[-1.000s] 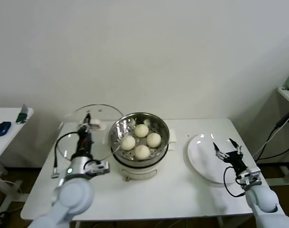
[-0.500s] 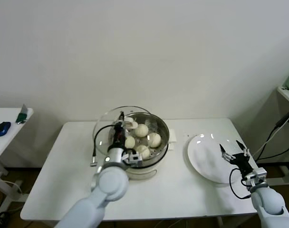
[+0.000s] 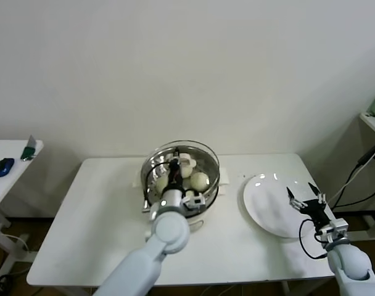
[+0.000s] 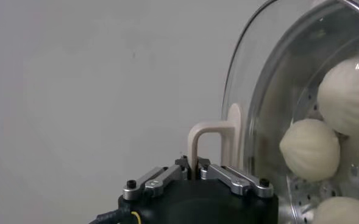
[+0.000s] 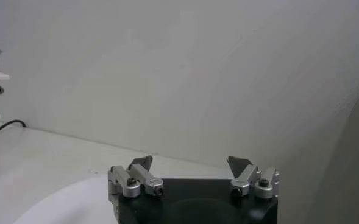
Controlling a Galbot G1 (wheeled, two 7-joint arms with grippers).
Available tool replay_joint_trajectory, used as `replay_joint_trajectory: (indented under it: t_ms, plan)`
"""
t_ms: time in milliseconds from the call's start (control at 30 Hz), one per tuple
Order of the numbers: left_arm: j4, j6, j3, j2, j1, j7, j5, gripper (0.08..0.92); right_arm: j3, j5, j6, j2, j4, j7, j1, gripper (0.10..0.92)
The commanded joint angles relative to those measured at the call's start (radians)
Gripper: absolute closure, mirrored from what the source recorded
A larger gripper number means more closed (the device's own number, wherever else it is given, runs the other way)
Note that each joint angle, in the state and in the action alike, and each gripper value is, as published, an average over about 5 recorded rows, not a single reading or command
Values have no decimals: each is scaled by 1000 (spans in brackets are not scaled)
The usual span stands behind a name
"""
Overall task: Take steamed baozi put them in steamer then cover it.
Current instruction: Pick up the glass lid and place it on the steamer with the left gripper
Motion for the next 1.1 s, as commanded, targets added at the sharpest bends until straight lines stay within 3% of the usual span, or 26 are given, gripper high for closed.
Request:
replay_joint_trajectory:
  t_ms: [33, 1100]
  plan:
    - [99, 29, 20, -40, -27, -6, 47, 850, 6, -1, 2, 1, -5, -1, 0, 203]
    - [120, 31, 29, -33, -17, -7, 72, 850, 7, -4, 10, 19, -10, -13, 6, 203]
